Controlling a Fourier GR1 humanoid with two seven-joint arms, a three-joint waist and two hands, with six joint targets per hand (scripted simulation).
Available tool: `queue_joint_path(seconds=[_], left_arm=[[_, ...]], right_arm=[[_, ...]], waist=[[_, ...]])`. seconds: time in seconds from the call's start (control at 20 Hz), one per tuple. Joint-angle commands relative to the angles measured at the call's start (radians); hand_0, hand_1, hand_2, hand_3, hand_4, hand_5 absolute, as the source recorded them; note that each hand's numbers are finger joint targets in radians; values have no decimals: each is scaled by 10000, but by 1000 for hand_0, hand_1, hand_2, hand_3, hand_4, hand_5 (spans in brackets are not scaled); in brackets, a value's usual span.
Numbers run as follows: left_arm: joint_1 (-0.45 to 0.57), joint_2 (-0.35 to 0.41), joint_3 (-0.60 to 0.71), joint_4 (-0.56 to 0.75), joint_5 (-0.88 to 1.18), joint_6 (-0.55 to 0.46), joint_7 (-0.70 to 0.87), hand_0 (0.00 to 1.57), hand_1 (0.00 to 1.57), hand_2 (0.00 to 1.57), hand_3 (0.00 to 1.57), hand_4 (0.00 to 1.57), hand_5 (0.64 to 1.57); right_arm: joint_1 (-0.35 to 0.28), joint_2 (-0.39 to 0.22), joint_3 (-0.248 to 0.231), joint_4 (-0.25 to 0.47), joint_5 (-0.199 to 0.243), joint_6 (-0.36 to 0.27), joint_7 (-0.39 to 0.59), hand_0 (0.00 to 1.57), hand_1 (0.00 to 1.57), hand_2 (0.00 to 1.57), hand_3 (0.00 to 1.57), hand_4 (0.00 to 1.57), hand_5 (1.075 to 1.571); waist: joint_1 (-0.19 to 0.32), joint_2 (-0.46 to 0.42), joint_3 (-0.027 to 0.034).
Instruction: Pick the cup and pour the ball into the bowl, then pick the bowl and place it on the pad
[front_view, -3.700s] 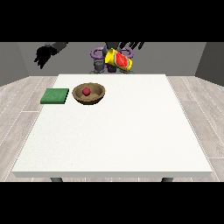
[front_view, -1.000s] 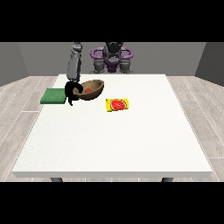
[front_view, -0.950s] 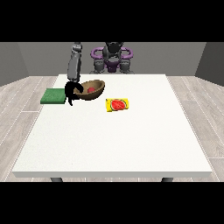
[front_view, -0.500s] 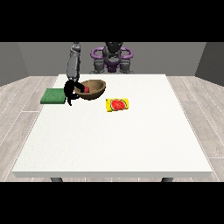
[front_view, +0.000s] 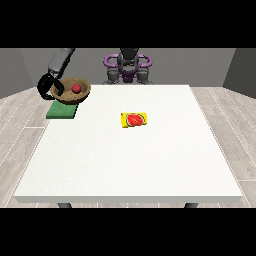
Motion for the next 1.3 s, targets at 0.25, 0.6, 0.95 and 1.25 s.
queue_joint_path(seconds=[0.25,0.6,0.95,1.25], left_arm=[[945,571,492,804,-108,-418,-1336,0,0,0,0,1203,1542],[1298,1037,848,1727,-39,-715,-2389,0,0,0,0,1212,1555],[1134,1111,639,1657,42,-562,-2306,0,0,0,0,1205,1556],[1024,1286,569,1330,142,-344,-2168,0,0,0,0,1199,1558]], right_arm=[[-760,-1940,-589,172,-362,1440,1326,1571,1571,1571,585,1094,1564],[-670,-1633,-694,108,-283,1360,725,1571,1571,1571,461,1109,1567],[-780,-185,-626,674,-397,856,227,1571,1571,1571,454,1044,1570],[-1203,-519,-1348,1454,-949,1132,42,1571,1571,1571,600,992,1571]], waist=[[-675,142,21],[-982,655,22],[-879,743,25],[-855,931,35]])
